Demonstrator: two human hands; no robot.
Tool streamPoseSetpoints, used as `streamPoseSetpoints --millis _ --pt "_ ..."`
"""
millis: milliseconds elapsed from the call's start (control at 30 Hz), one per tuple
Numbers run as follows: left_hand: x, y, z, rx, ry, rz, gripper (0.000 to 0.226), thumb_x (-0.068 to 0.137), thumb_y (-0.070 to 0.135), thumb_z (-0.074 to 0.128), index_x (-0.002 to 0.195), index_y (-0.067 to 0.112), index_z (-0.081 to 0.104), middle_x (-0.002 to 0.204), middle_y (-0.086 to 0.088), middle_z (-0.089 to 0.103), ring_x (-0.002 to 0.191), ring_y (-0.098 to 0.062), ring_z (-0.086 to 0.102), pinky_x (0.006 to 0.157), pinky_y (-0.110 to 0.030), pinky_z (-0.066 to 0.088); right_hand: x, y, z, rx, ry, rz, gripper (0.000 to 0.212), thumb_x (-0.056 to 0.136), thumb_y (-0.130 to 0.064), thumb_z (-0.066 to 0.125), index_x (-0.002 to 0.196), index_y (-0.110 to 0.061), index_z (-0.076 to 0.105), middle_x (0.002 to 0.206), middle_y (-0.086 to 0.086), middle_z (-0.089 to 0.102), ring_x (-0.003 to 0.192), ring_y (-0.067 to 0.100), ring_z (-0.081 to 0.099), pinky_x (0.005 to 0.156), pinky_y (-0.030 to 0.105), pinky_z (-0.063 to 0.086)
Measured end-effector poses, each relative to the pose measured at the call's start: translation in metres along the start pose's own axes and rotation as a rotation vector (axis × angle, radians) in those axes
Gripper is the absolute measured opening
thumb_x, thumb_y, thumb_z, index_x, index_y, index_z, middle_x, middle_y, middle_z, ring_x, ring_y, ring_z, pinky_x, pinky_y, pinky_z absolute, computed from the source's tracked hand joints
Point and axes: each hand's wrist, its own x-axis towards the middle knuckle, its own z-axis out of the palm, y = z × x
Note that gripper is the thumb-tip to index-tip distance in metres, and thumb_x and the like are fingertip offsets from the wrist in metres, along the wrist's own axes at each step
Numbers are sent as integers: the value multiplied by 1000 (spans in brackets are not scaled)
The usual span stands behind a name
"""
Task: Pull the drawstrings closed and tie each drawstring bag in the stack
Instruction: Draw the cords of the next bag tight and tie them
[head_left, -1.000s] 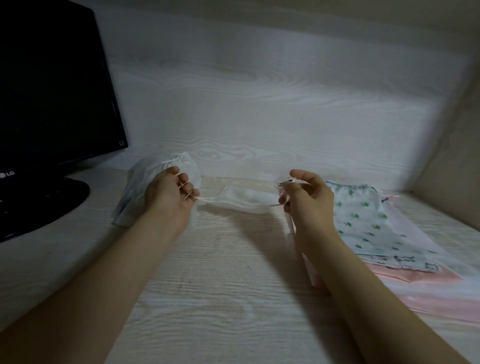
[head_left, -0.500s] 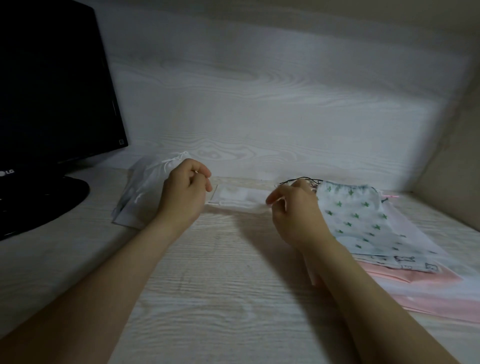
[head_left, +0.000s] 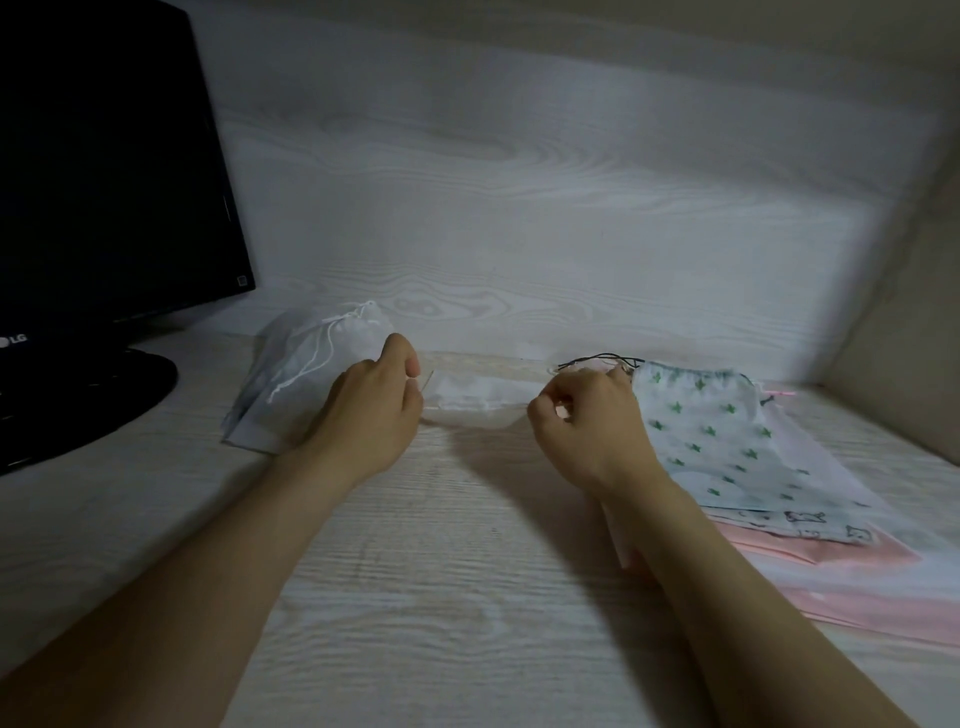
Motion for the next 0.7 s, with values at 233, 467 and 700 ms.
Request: streamPoseSetpoints --millis 233,467,700 --pt "6 -17 3 62 40 -38 14 106 28 47 95 34 40 77 -1 59 76 -24 56 66 -36 40 2 -2 -6 78 40 175 40 86 -54 55 58 -25 56 65 -9 62 89 31 65 91 49 52" --pt "7 -11 -1 112 81 -59 12 105 31 51 94 32 48 76 -1 60 84 -28 54 76 -44 48 3 3 -4 14 133 271 39 81 -49 47 61 -19 61 70 -3 64 93 33 55 89 41 35" --pt "3 -1 -10 85 -17 18 20 111 30 48 96 21 57 83 5 62 92 -23 49 81 -44 43 -1 5 -5 -191 236 178 34 91 -41 57 66 -18 65 69 -3 61 87 29 45 79 39 24"
